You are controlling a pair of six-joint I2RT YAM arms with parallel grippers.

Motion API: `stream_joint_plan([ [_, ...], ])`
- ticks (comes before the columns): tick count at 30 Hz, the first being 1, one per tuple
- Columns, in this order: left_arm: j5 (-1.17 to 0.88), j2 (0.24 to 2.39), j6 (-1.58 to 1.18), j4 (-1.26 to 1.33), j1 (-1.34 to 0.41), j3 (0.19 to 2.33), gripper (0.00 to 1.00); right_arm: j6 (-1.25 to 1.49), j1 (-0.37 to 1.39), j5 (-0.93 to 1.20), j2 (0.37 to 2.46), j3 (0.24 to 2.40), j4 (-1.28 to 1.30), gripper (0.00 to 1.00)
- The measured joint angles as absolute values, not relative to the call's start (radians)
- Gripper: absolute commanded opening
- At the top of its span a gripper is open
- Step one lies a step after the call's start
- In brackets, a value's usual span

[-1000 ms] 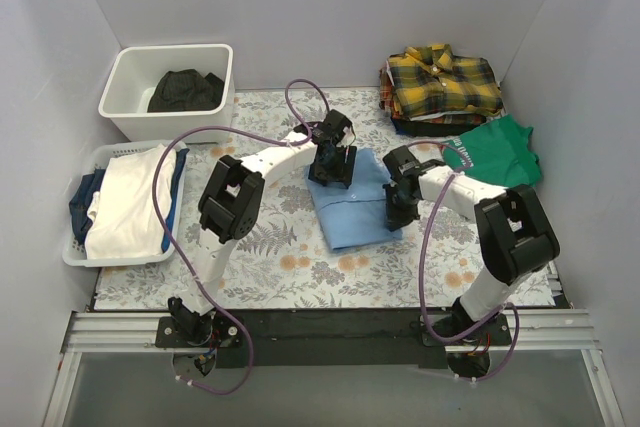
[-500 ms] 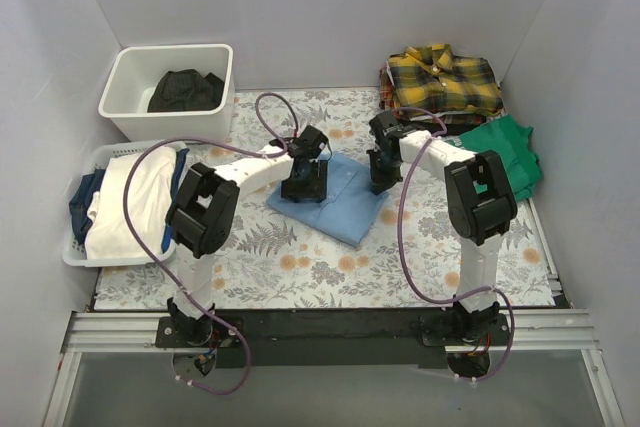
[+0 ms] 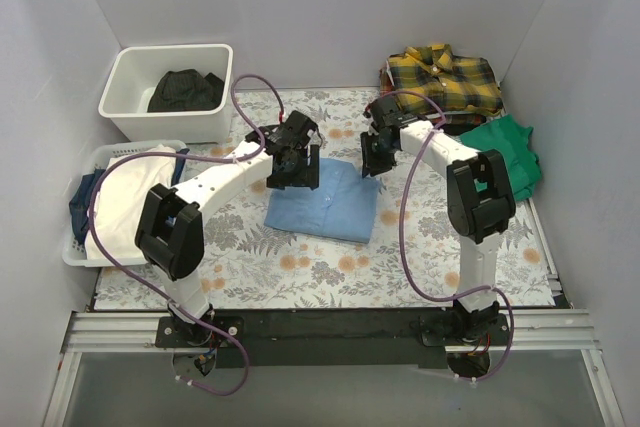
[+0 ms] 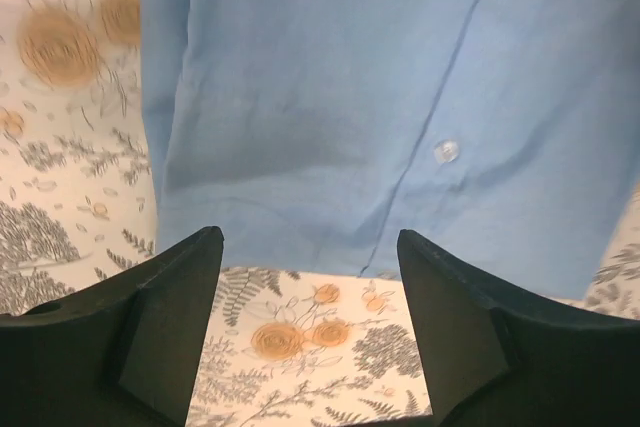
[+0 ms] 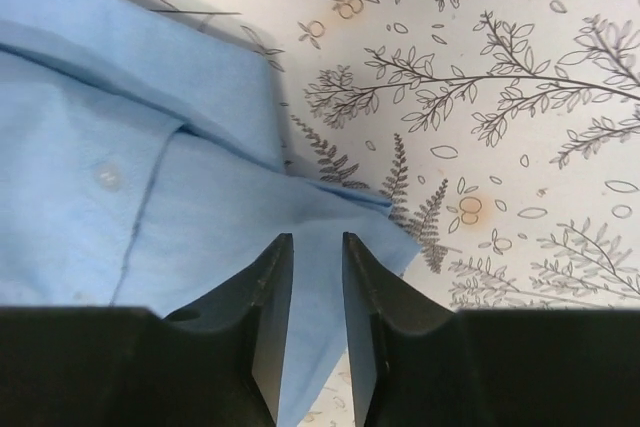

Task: Fold and stack the long sleeve shirts
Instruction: Fold the shirt

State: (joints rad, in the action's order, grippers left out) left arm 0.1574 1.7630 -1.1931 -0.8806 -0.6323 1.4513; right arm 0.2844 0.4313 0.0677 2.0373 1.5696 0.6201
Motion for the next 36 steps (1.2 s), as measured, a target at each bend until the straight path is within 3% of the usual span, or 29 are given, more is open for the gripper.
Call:
stream_joint_plan([
  [7, 0.23, 1.782, -1.155, -0.842, -0.607, 1.534, 0.73, 0.311, 0.427, 0.1, 1.855, 1.514, 0.61, 0.37],
  [12, 0.232, 1.819, -1.127, -0.75, -0.493, 1.528, 0.73, 0.323, 0.427, 0.113, 1.79, 1.433, 0.601, 0.37],
  [18, 0.138, 1.854, -1.096, -0.636, -0.387, 1.539, 0.71, 0.337, 0.427, 0.113, 1.789, 1.372, 0.608, 0.37],
  [27, -0.061, 1.904, -1.085, -0.583, -0.379, 1.512, 0.69, 0.338, 0.427, 0.112, 1.789, 1.359, 0.604, 0.37],
  [36, -0.14, 1.934, -1.088, -0.559, -0.374, 1.512, 0.43, 0.339, 0.427, 0.115, 1.789, 1.357, 0.604, 0.37],
])
